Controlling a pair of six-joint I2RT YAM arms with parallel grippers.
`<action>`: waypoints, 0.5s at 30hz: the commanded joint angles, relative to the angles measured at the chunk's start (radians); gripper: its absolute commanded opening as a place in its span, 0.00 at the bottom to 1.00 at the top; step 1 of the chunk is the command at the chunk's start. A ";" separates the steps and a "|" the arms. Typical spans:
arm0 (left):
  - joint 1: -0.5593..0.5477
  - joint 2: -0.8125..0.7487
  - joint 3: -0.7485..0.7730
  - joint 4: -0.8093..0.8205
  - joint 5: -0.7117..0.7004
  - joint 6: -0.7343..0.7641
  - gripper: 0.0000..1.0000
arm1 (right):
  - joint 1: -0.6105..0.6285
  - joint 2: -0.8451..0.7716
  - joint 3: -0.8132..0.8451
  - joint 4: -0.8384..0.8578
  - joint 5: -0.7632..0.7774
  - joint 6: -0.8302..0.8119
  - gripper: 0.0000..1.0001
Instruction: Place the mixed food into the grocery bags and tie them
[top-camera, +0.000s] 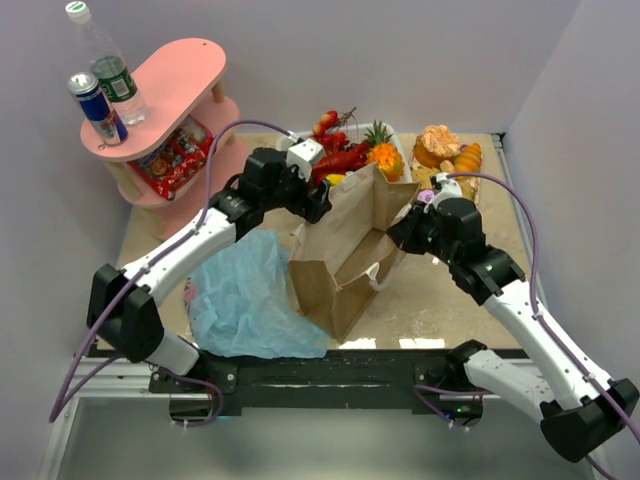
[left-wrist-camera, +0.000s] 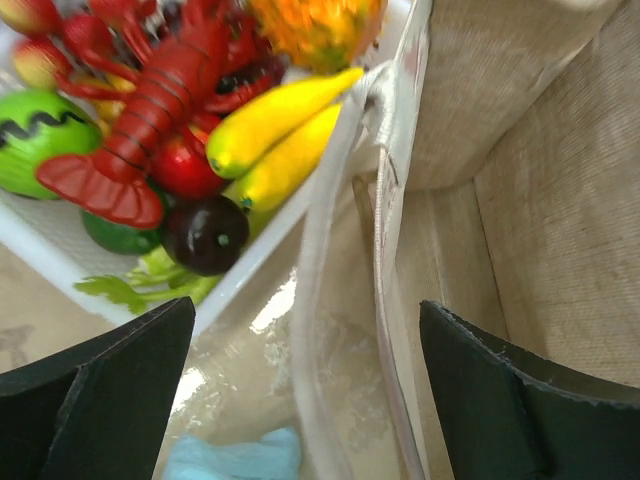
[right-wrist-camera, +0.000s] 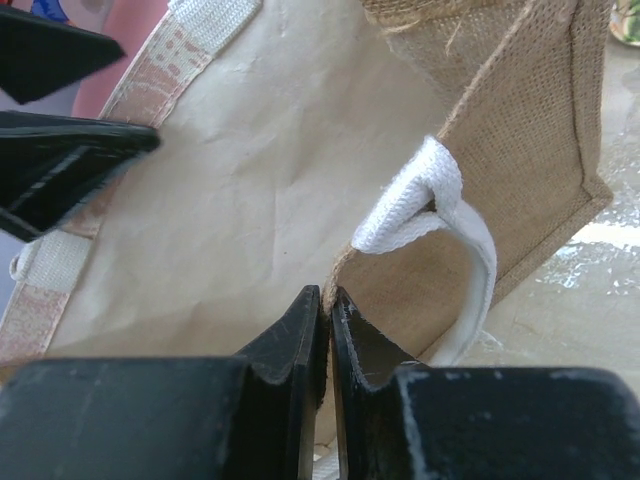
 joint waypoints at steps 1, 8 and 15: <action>-0.013 0.048 0.063 -0.047 0.128 0.010 0.99 | -0.001 -0.017 0.002 0.012 0.034 -0.041 0.12; -0.020 0.033 0.054 -0.088 -0.087 0.054 0.08 | -0.003 0.010 0.091 -0.076 0.129 -0.127 0.08; -0.020 -0.062 0.042 -0.124 -0.390 0.189 0.00 | -0.001 0.029 0.263 -0.319 0.300 -0.229 0.00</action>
